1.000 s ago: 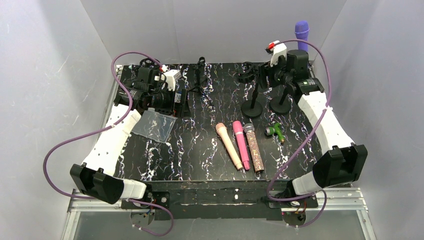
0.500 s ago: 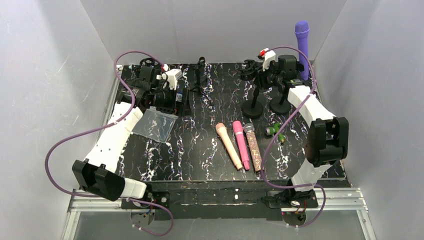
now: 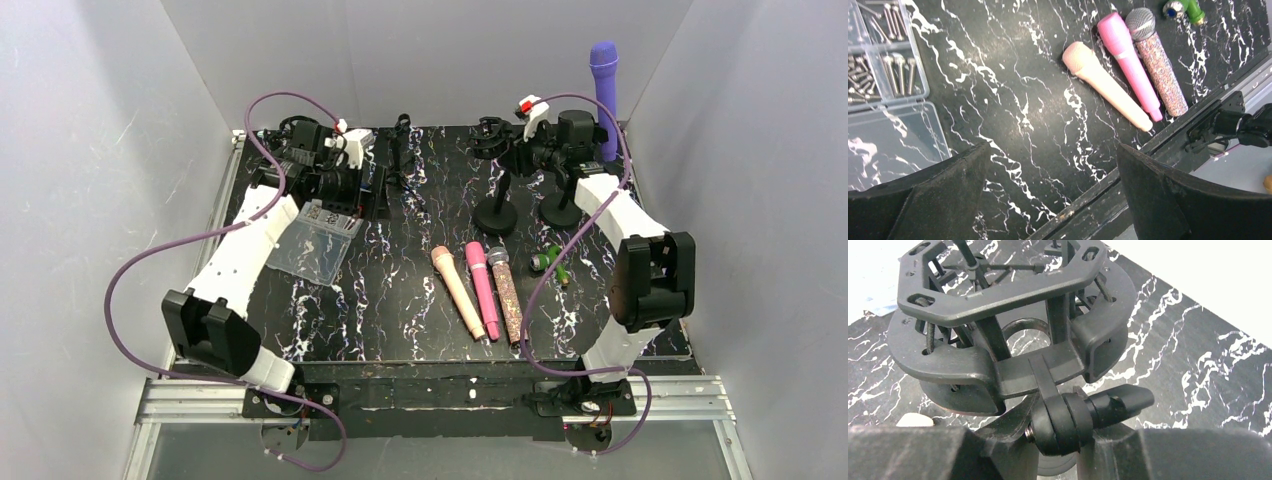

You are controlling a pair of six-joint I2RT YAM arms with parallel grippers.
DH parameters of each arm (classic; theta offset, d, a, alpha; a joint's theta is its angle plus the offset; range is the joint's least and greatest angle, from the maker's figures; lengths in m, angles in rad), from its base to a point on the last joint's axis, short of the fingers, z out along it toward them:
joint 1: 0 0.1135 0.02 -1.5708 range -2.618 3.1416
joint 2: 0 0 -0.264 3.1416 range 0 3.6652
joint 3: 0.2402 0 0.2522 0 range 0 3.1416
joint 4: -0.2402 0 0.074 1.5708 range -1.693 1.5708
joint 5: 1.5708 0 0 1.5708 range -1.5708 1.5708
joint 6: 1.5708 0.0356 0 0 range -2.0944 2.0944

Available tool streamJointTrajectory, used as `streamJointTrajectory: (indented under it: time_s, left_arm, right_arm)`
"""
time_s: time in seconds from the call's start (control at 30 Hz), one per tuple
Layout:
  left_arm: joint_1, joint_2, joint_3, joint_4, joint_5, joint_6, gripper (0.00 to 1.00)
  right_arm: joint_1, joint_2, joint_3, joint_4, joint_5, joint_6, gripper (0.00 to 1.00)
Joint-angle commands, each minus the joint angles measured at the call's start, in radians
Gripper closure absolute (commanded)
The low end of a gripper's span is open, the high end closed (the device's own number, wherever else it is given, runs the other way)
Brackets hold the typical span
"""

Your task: Remove the microphone from the stand

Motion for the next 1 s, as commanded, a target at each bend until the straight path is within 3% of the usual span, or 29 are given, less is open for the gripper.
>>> streamJointTrajectory:
  time_s: [0.0,0.47,0.73,0.97]
  left_arm:
    - [0.002,0.047,0.091,-0.02,0.043,0.008,0.02]
    - [0.002,0.135,0.181,-0.012,0.045,0.007,0.02]
    - [0.0,0.199,0.285,-0.003,0.145,0.03,0.02]
    - [-0.035,0.303,0.518,-0.086,0.183,0.058,0.02]
  right_arm:
    - [0.002,0.025,0.055,0.172,-0.07,-0.004,0.99]
    - [0.066,0.21,0.361,0.062,-0.076,-0.075,0.99]
    - [0.126,0.157,0.293,0.028,-0.134,-0.163,0.99]
    - [0.159,0.117,0.198,-0.001,-0.132,-0.204,0.99]
